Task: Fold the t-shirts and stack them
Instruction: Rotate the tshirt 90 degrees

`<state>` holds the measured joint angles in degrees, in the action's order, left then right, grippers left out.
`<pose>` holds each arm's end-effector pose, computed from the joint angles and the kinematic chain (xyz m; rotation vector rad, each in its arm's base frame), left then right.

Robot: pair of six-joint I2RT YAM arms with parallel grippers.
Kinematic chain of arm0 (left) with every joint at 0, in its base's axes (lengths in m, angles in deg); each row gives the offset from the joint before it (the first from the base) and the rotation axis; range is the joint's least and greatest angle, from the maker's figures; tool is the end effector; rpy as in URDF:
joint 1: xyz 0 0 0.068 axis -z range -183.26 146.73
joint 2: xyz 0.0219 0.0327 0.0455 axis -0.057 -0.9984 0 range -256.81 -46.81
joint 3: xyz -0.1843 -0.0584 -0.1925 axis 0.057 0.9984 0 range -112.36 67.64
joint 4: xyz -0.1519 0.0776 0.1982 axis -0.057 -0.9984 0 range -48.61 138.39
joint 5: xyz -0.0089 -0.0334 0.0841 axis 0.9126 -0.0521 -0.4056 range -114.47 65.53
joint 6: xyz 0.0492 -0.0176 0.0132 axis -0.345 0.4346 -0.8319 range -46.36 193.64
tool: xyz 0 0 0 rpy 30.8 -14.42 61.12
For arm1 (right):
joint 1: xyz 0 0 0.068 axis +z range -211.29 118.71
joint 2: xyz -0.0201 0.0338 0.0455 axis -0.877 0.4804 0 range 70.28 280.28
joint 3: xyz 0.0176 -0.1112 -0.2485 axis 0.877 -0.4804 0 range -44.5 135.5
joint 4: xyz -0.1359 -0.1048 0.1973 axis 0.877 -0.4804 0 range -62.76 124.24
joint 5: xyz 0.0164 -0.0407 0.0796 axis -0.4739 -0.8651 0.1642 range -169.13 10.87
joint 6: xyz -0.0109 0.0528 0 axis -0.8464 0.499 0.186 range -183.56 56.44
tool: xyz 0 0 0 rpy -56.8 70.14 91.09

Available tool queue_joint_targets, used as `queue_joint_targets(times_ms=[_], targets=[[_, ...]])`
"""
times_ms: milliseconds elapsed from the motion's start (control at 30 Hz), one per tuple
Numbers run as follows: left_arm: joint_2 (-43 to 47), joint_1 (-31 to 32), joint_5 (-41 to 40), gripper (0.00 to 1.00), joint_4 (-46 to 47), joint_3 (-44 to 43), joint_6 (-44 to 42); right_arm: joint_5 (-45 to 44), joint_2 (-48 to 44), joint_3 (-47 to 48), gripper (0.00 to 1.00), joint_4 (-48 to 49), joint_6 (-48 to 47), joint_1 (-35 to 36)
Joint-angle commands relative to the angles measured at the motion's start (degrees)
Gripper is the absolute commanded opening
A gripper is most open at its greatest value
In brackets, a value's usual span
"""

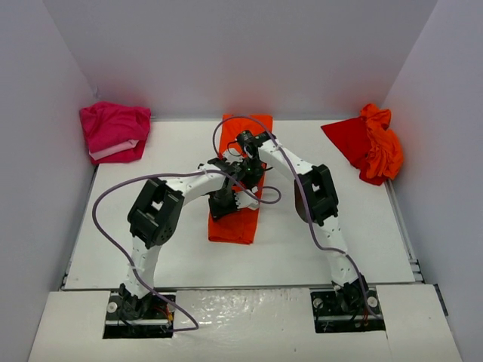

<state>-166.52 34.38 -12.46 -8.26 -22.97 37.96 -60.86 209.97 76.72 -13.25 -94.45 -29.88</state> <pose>0.3140 -0.2515 0.1676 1.8333 2.4428 -0.3233 0.4352 0.2786 0.1652 -1.4714 2.2563 0.4355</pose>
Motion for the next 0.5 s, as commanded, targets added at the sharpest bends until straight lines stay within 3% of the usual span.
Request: queue_joint_targets(times_ms=[0, 67, 300, 467], targets=[[5.86, 2.98, 1.42, 0.00, 1.79, 4.31, -1.27, -4.27, -4.38, -4.29, 0.24, 0.73, -1.48, 0.68], [6.90, 4.66, 1.61, 0.00, 1.04, 6.02, -1.12, -4.56, -6.61, -4.99, 0.37, 0.73, -0.83, 0.85], [11.76, 8.59, 1.79, 0.00, 3.47, 11.07, 0.72, -5.04, -16.83, -8.36, 0.48, 0.62, 1.60, 0.85], [17.10, 7.37, 0.83, 0.00, 2.94, 9.84, 1.92, -4.66, -24.43, -11.60, 0.60, -0.58, 3.55, -0.27]])
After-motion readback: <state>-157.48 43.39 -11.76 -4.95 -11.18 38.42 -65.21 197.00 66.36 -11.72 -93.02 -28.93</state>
